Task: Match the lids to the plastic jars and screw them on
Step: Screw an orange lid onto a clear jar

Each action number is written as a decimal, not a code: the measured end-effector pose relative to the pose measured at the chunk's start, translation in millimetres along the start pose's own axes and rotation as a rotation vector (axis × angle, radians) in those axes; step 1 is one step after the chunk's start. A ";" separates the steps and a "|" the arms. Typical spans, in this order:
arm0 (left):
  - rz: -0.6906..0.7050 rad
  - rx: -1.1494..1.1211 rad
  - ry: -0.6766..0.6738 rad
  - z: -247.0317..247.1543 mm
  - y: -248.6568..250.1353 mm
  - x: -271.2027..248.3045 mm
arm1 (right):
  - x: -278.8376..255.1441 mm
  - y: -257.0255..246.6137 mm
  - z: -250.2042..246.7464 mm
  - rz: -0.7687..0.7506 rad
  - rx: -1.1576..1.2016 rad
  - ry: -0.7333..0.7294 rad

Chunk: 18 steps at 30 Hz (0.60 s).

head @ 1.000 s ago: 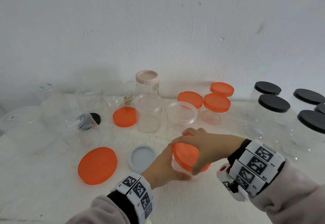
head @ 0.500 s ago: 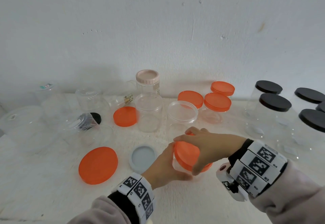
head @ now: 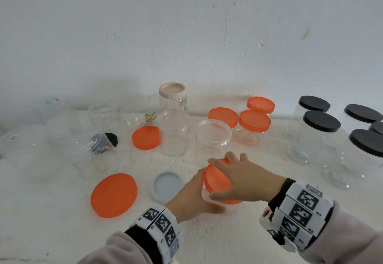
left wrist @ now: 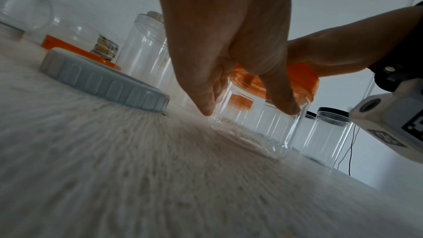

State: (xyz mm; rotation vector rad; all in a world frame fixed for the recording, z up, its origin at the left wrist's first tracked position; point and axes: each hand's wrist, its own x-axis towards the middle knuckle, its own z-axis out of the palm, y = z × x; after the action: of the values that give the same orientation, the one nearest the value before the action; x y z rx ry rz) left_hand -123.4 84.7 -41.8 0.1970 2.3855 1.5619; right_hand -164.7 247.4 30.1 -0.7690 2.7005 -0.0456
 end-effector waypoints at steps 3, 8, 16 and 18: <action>0.000 -0.004 0.021 0.8 2.1 -0.9 | -3.3 -2.3 7.4 0.013 -0.014 0.062; 0.002 0.011 0.046 3.5 5.2 -2.6 | -6.4 -6.1 12.2 0.022 -0.017 0.119; -0.012 0.020 0.048 4.0 5.6 -2.3 | -7.2 -12.4 23.9 0.104 -0.005 0.187; -0.012 0.027 0.039 3.3 5.3 -2.0 | -6.5 -12.3 26.5 0.113 0.041 0.188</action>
State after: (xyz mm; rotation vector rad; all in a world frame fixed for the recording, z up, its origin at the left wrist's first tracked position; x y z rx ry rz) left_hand -120.6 89.2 -37.8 0.1588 2.4340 1.5420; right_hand -144.7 241.9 8.5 -0.6269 2.9063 -0.1528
